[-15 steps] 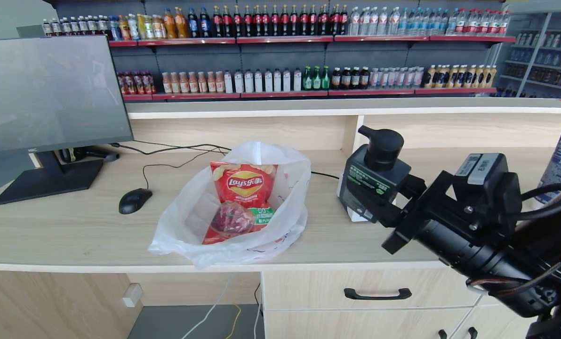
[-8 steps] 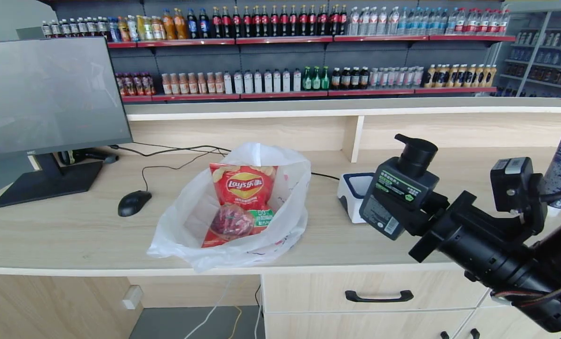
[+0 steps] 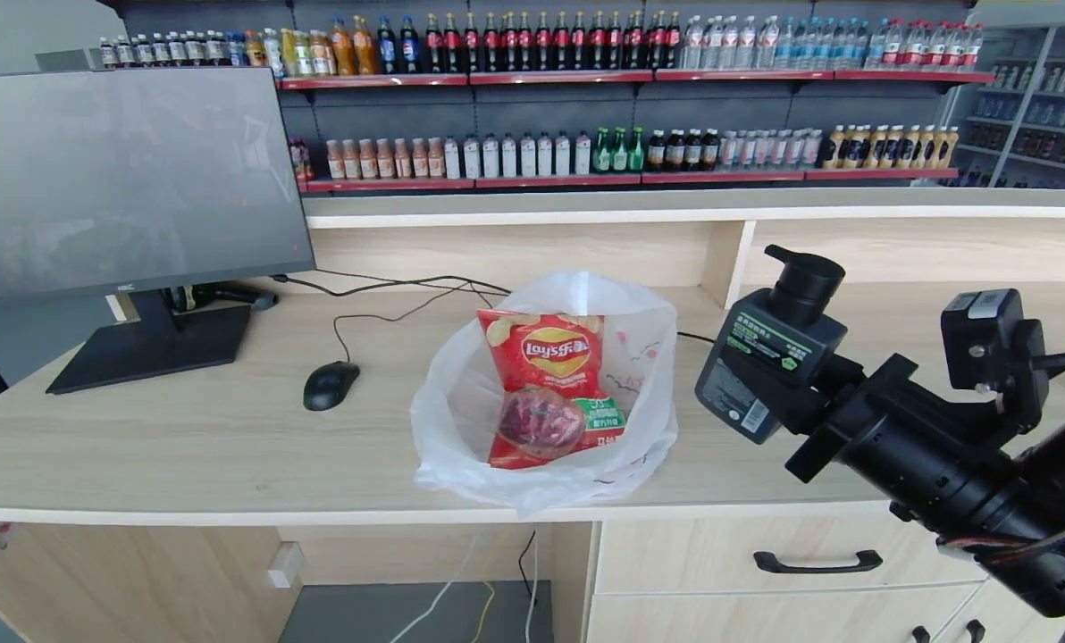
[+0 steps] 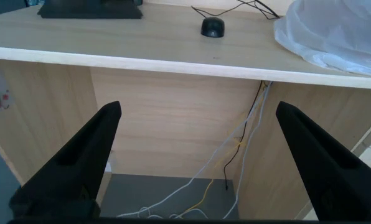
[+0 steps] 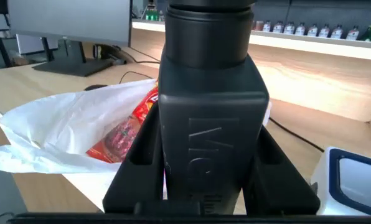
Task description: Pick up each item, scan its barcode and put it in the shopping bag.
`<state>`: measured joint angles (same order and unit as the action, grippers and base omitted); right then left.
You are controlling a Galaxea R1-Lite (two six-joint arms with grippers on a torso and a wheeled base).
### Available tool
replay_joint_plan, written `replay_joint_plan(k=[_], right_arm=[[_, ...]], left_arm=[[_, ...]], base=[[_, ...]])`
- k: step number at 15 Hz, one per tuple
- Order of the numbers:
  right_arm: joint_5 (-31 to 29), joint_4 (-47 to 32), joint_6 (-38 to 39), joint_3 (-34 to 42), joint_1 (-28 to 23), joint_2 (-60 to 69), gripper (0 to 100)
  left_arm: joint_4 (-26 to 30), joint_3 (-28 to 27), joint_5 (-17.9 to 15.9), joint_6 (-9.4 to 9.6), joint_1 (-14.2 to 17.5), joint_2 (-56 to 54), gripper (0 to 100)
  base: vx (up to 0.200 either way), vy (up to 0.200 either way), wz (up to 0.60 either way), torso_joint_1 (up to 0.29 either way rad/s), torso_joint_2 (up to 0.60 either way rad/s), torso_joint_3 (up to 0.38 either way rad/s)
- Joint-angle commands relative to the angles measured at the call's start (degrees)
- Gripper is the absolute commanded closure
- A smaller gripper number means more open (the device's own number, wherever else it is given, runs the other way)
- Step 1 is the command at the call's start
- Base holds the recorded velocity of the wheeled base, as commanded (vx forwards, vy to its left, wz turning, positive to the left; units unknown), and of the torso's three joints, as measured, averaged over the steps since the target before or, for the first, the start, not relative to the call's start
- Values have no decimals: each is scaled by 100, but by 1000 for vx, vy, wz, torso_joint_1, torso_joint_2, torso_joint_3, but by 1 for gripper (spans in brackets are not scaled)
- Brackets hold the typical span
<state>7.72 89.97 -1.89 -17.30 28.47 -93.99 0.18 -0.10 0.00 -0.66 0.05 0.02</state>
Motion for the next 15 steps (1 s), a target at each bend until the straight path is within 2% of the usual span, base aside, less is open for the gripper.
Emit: replay_joint_plan(k=[1,2,5,11,15], right_arm=[[11,3,-4,-37,10,3,100],[11,3,-4,-37,10,-5,100],[11,3,-4,-46,63,-102,100],[11,3,-4,-37,151,-76,100],[11,3,40,-37,186,-14,100]], left_arm=[[-9,1,0,13,-5,-2,0],[-9,1,0,31,-5,-2,0],[-9,1,0,57,-5,-2,0],[-9,1,0,48,4,-2,0],[-9,1,0,57,-5,-2,0]], base=[[0,200,0,7,7,2],[0,200,0,2,2,-7],[0,0,0,0,0,0],[200,0,0,0,5,4],[0,0,0,0,0,0]])
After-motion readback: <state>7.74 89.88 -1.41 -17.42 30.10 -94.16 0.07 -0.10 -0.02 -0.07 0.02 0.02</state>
